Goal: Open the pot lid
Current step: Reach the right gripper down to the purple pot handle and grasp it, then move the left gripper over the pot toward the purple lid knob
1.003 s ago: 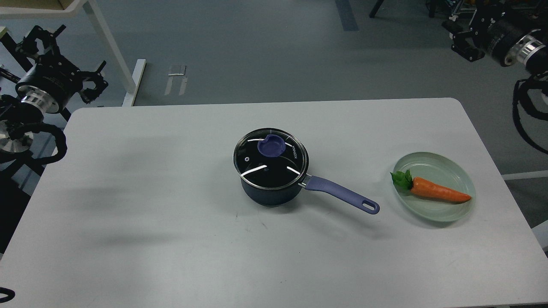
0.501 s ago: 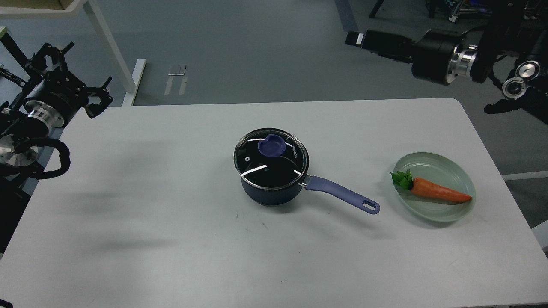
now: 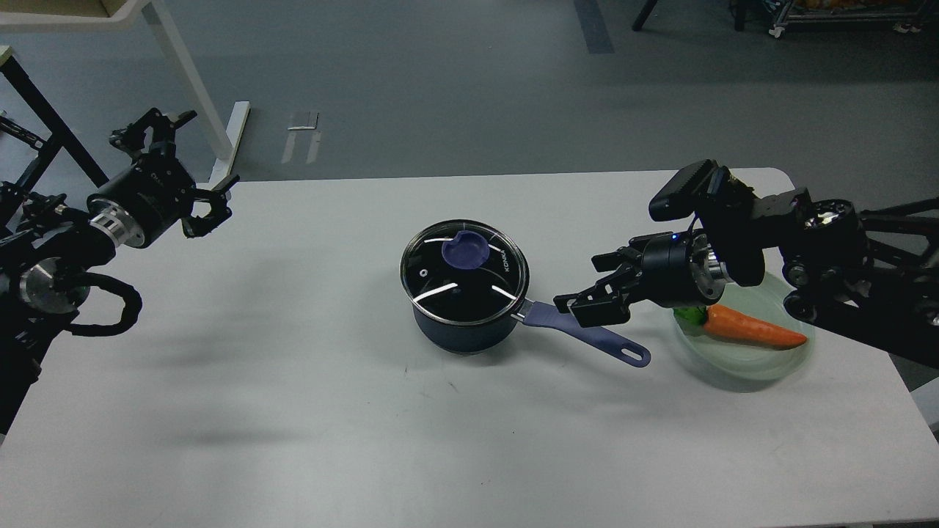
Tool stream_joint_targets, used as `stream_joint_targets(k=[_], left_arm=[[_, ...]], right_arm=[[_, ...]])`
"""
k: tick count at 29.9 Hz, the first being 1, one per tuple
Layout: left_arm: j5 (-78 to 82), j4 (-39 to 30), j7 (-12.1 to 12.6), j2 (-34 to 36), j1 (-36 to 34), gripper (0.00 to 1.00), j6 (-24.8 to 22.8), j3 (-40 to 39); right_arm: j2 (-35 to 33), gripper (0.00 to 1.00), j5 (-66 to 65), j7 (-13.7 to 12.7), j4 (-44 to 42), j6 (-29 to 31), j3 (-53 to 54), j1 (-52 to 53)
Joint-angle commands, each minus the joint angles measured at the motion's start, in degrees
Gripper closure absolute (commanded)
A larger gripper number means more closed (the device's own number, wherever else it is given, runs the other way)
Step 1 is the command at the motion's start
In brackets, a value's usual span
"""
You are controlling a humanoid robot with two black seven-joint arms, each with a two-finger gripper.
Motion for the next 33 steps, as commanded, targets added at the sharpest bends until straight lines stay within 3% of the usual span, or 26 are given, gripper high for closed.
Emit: stream_joint_targets(k=[1,13,20,24,33], left_arm=[[0.05,-2.91,0.02,1.44,-0.01,0.01,1.54,0.0],[0.23,-3.35,0.02,1.88,-0.1,0.01,1.63,0.08],[0.4,-3.35,0.55,1.88,-0.27,0.01,1.89,0.26],[0.93,-3.35,0.64,1.71,-0.71,0.01,1.89,0.26],[16.56,-3.44,0.38,0.92,-3.7,0.01,1.89,0.0]], right_arm=[[-0.04,0.07,-4.5,0.0,1.08,-0.04,-3.11,-0.07],[2.25,0.23,-10.31,0.0,1.79,0.05,-5.67,-0.33],[2.51,0.39,-10.4,-0.09,1.44,-0.04,-5.58,-0.69],[2.51,0.57,-10.31,-0.09,1.09,-0.04,-5.58,-0.78],[2.51,0.71,-10.13,-0.26,1.0,-0.13,-5.49,-0.86]])
